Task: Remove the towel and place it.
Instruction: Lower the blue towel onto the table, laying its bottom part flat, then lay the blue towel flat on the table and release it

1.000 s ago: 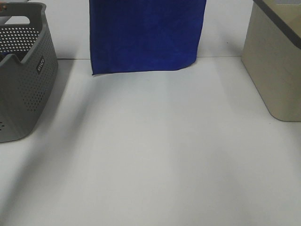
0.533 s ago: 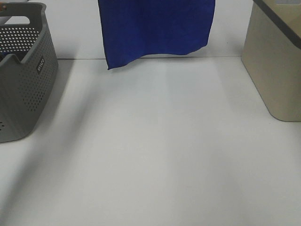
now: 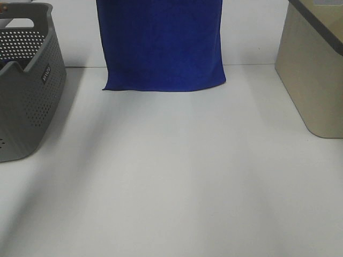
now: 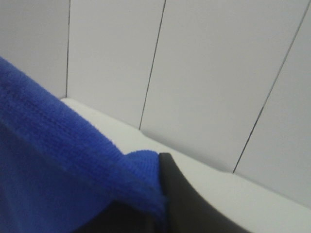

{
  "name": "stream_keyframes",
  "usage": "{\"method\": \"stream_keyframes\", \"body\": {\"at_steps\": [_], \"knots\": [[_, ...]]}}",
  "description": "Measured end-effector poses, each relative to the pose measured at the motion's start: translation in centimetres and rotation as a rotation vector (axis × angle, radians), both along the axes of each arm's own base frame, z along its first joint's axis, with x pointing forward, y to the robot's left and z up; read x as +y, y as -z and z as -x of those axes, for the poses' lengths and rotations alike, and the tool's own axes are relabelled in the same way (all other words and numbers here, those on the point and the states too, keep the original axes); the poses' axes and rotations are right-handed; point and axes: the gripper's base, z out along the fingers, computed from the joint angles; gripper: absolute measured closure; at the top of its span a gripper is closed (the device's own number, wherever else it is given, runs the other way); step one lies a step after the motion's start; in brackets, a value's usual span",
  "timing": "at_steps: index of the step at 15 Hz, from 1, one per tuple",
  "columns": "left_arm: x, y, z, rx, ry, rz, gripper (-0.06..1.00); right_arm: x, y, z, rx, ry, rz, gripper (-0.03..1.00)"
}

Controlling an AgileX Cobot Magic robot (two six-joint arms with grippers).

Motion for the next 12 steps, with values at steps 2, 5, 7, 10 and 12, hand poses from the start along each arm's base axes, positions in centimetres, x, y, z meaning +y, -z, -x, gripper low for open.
{"method": "stream_keyframes", "body": {"at_steps": [2, 5, 7, 10, 12], "knots": [[0.6, -2.5, 4.1, 0.295, 0.056, 0.017, 0.94, -0.8, -0.7, 2.5, 0.203, -0.07, 0.057, 0.95], [1.3, -4.1, 7.9, 0.491, 0.087, 0.006, 0.94, -1.0, -1.8, 6.2, 0.401, -0.138, 0.117, 0.95], [1.4, -5.3, 9.4, 0.522, 0.1, 0.071, 0.94, -1.2, -3.1, 8.2, 0.457, -0.153, 0.103, 0.95], [0.8, -5.3, 9.7, 0.556, 0.171, 0.14, 0.94, -1.7, -4.9, 10.1, 0.46, -0.112, 0.064, 0.95], [0.5, -4.7, 9.6, 0.612, 0.183, 0.148, 0.94, -1.8, -4.1, 10.6, 0.521, -0.104, 0.061, 0.95]]}}
